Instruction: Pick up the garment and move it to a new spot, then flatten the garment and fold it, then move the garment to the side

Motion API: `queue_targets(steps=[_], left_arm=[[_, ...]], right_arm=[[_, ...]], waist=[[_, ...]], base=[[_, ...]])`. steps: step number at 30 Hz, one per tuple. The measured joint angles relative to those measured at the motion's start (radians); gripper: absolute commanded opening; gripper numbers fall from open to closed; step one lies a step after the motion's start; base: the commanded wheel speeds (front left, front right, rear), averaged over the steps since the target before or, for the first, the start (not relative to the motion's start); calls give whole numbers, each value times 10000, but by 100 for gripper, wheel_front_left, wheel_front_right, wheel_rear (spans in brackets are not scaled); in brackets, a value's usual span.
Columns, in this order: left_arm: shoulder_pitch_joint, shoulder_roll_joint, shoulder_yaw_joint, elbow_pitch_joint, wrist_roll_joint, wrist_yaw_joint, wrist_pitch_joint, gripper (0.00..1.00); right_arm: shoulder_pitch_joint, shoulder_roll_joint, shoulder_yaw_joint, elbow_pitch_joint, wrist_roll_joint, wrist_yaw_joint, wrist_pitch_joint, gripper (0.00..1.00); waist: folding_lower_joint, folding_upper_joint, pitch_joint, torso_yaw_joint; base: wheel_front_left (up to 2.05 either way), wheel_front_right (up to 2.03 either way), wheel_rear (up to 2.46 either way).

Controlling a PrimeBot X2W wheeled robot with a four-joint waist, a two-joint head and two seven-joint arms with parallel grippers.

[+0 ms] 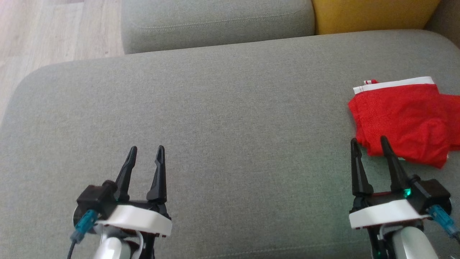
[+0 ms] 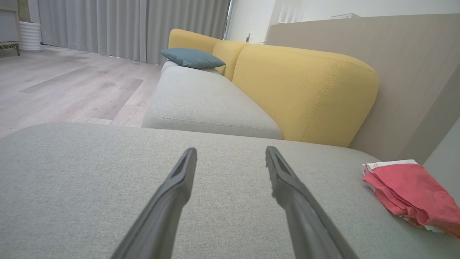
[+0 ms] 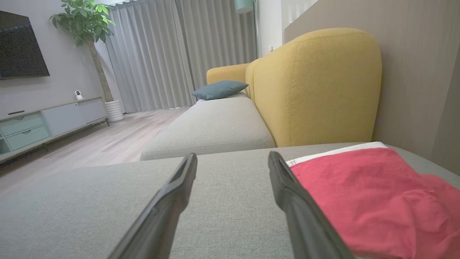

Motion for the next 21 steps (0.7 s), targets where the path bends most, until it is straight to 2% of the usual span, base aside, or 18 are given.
queue_targets(steps=[5,9,21], left_arm=[[-2,0,-2,-119,102,31,0,100],[-3,0,65,-184,104,330,0,100],[0,0,127,-182,150,221,0,100]], right_arm=[[0,0,15,-31,65,0,-8,100],[0,0,31,-38,144,0,-17,100],[-1,0,50,-113,144,0,-23,100]], waist=[[0,0,28,7],[0,0,70,12],[0,0,68,22]], base=[[0,0,0],[0,0,0],[0,0,0]])
